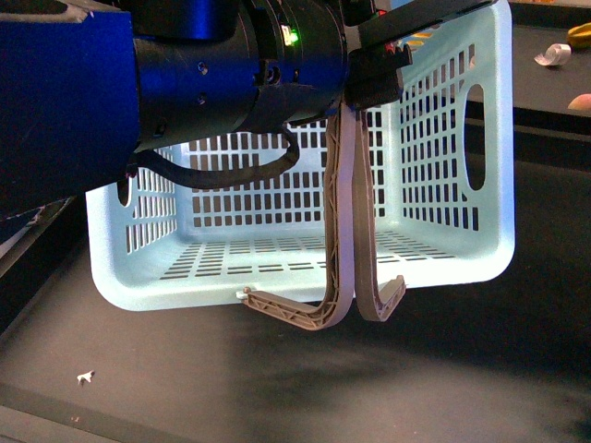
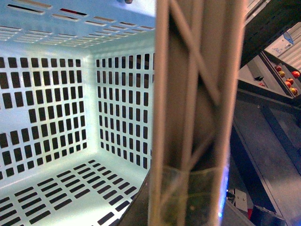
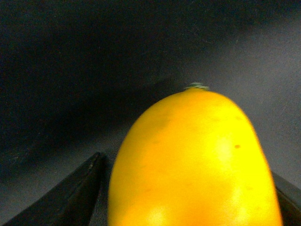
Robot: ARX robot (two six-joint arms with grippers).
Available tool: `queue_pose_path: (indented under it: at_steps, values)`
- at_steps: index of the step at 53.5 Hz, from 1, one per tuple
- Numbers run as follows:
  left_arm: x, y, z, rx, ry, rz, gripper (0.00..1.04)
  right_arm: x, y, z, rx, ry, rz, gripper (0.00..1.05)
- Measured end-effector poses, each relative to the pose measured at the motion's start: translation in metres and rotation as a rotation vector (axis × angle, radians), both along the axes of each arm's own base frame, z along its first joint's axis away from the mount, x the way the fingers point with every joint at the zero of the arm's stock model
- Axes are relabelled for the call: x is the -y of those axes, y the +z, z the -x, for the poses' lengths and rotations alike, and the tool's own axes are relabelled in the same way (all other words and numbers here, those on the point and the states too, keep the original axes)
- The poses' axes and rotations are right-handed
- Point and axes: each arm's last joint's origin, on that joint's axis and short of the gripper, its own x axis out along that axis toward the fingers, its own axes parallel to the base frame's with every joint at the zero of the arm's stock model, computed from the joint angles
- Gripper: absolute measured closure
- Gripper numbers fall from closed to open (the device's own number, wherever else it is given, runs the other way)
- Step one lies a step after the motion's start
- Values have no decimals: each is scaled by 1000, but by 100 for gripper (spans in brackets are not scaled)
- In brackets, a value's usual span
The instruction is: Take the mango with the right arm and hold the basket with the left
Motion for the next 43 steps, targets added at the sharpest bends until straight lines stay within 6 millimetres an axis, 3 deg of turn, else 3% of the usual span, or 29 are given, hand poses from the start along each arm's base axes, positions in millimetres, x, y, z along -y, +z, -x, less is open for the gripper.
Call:
queue_pose_path:
  at_steps: [9, 23, 30, 37, 43]
  values:
    - [0, 0, 0, 0, 0, 0, 99, -1, 0, 1, -8, 6, 8, 41]
    - [0, 0, 0, 0, 0, 0, 99, -6, 13, 4, 4, 25, -11, 42]
    - [0, 0, 0, 0, 0, 0, 99, -11, 35, -2, 50, 53, -23, 42]
    - [0, 0, 0, 0, -1, 0, 99, -26, 83, -21, 171, 122, -47, 42]
    - [0, 0, 0, 0, -1, 0, 99, -40, 111, -30, 232, 179, -77, 42]
